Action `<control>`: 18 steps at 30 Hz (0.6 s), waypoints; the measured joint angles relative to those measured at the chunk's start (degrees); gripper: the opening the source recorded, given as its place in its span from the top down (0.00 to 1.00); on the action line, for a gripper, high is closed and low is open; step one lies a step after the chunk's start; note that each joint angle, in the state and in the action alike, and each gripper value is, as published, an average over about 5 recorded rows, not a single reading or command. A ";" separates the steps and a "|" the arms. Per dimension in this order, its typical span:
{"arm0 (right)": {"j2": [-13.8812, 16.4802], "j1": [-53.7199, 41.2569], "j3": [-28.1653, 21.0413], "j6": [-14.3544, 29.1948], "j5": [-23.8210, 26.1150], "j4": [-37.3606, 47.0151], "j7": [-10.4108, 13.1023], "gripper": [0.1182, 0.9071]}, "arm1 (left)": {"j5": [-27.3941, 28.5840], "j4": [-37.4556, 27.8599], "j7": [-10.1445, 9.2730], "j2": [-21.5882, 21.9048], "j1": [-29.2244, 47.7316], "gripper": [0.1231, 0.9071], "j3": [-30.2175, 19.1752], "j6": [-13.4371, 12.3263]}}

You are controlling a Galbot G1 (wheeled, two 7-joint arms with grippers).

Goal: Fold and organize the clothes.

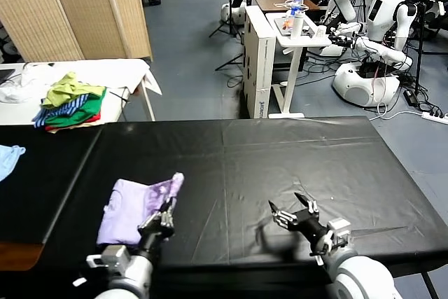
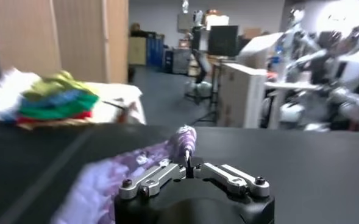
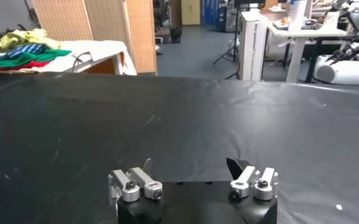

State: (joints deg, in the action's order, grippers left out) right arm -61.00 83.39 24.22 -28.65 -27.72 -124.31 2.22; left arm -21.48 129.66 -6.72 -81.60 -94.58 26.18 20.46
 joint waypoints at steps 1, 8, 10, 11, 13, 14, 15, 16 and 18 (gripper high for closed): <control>0.07 -0.26 -0.28 -0.16 -0.35 0.06 0.00 0.00 | 0.41 -0.44 0.04 -0.53 0.14 0.95 -0.76 -0.07; 1.70 -2.74 -3.16 -2.26 -6.58 -0.26 0.96 0.00 | 2.79 -1.49 2.55 -2.57 -0.44 0.87 -4.08 -0.33; 2.43 -3.76 -4.37 -3.03 -9.22 -0.60 1.54 0.00 | 3.06 -1.15 3.71 -2.41 -0.78 0.74 -4.23 -0.71; 2.76 -4.30 -5.03 -3.30 -10.56 -0.71 1.82 0.00 | 3.14 -0.91 4.33 -2.20 -0.92 0.66 -4.12 -1.05; 3.28 -5.46 -6.55 -3.67 -13.27 -0.82 2.54 0.00 | 3.29 -0.45 5.45 -1.64 -1.01 0.49 -3.65 -2.12; 3.46 -6.06 -7.42 -3.81 -14.53 -0.82 2.95 0.00 | 3.40 -0.29 5.84 -1.28 -0.94 0.42 -3.26 -2.84; 3.54 -6.70 -8.37 -3.94 -15.57 -0.74 3.52 0.00 | 3.56 -0.18 6.10 -0.87 -0.81 0.32 -2.75 -3.62; 3.53 -7.38 -9.41 -4.06 -16.44 -0.59 4.19 0.00 | 3.79 -0.14 6.19 -0.47 -0.62 0.25 -2.18 -4.40; 3.26 -8.77 -11.73 -4.15 -17.52 -0.06 5.66 0.00 | 4.36 -0.27 6.11 0.38 -0.28 0.12 -0.84 -5.72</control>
State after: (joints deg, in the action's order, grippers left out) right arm -57.74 74.63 12.49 -32.80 -45.24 -124.37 7.89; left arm -17.12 129.38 -0.61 -81.22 -94.86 25.34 14.74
